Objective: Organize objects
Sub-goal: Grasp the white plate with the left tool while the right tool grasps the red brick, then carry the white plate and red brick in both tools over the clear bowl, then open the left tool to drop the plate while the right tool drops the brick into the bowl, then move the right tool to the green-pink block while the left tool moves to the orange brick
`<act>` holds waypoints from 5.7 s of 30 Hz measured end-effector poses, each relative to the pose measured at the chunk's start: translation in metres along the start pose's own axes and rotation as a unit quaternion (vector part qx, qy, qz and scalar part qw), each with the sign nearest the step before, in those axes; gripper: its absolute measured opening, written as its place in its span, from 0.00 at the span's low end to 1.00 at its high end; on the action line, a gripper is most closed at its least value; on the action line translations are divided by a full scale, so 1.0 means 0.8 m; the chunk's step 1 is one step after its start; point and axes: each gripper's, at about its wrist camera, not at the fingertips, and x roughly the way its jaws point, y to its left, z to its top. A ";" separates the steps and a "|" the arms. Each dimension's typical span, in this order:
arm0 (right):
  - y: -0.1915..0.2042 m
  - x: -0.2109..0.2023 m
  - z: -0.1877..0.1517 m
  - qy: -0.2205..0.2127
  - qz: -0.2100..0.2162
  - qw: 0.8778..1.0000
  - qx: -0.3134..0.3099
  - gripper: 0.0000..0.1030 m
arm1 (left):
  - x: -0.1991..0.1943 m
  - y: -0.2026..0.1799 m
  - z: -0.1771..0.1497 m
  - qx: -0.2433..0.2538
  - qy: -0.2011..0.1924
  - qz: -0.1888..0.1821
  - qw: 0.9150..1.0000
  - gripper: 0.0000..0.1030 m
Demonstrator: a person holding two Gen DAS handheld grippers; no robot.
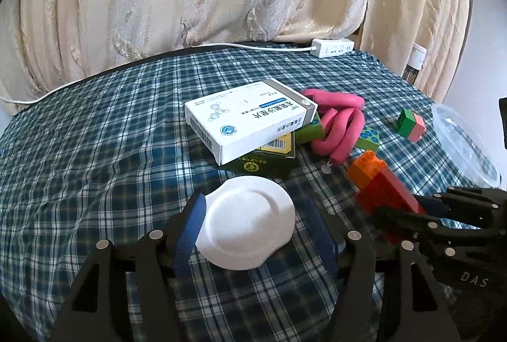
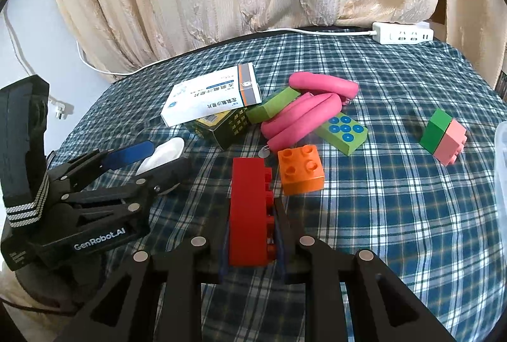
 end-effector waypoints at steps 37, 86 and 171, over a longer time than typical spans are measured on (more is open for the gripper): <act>-0.049 -0.064 -0.010 -0.074 -0.016 0.996 0.048 0.23 | -0.017 -0.037 0.012 -0.008 0.003 0.003 1.000 0.21; -0.342 -0.223 -0.073 -0.164 -0.205 0.928 0.263 0.23 | 0.059 -0.400 0.105 0.187 0.046 -0.222 0.956 0.21; -0.162 -0.018 0.078 -0.075 -0.142 0.986 0.054 0.66 | 0.071 -0.120 0.048 -0.006 0.088 -0.064 0.994 0.70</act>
